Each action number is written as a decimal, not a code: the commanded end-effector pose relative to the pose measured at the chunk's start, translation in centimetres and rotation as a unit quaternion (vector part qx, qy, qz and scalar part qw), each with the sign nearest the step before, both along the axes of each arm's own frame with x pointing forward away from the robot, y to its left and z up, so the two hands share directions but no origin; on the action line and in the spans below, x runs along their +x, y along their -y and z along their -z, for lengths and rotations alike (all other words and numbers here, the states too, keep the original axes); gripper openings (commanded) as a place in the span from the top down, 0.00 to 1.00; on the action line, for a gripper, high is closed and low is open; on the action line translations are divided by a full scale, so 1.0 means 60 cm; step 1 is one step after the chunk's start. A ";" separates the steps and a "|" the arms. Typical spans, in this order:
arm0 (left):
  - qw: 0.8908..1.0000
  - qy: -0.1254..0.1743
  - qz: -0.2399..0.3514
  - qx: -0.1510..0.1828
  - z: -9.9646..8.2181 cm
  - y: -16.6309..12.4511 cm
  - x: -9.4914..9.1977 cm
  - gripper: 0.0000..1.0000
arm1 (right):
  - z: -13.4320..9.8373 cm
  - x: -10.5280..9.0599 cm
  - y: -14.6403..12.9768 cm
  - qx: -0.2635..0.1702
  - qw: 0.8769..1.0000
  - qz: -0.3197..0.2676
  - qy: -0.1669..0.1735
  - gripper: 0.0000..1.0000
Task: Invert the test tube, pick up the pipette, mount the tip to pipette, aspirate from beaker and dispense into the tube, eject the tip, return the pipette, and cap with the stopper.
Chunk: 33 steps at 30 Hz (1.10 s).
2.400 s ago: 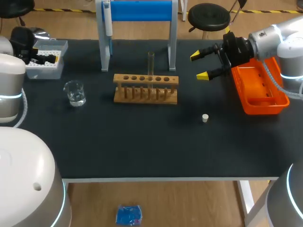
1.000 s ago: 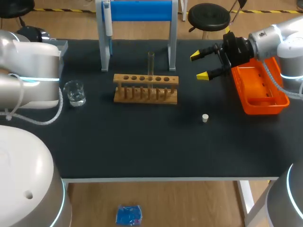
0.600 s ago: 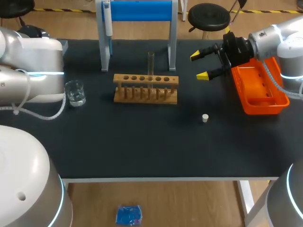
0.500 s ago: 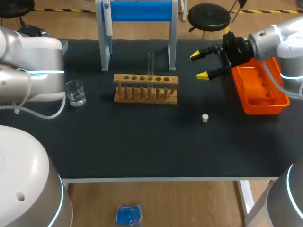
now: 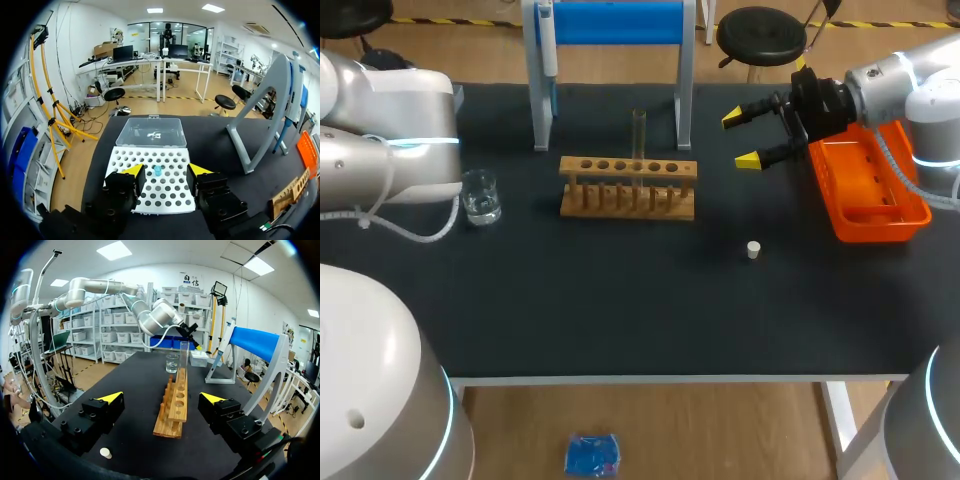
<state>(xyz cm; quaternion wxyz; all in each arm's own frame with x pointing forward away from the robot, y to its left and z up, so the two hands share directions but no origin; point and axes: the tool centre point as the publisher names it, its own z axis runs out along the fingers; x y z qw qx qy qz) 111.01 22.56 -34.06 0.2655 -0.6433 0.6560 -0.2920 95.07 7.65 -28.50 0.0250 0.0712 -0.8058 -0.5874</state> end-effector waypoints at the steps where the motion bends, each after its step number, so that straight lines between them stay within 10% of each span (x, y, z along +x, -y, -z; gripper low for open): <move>1: 1.000 -0.003 -0.001 0.000 0.009 -0.002 0.011 0.47 | 0.001 0.001 0.001 0.000 1.000 -0.001 0.000 0.00; 33: 1.000 -0.011 -0.007 -0.005 0.032 -0.009 0.027 0.53 | 0.001 0.001 0.001 0.000 1.000 -0.001 0.000 0.00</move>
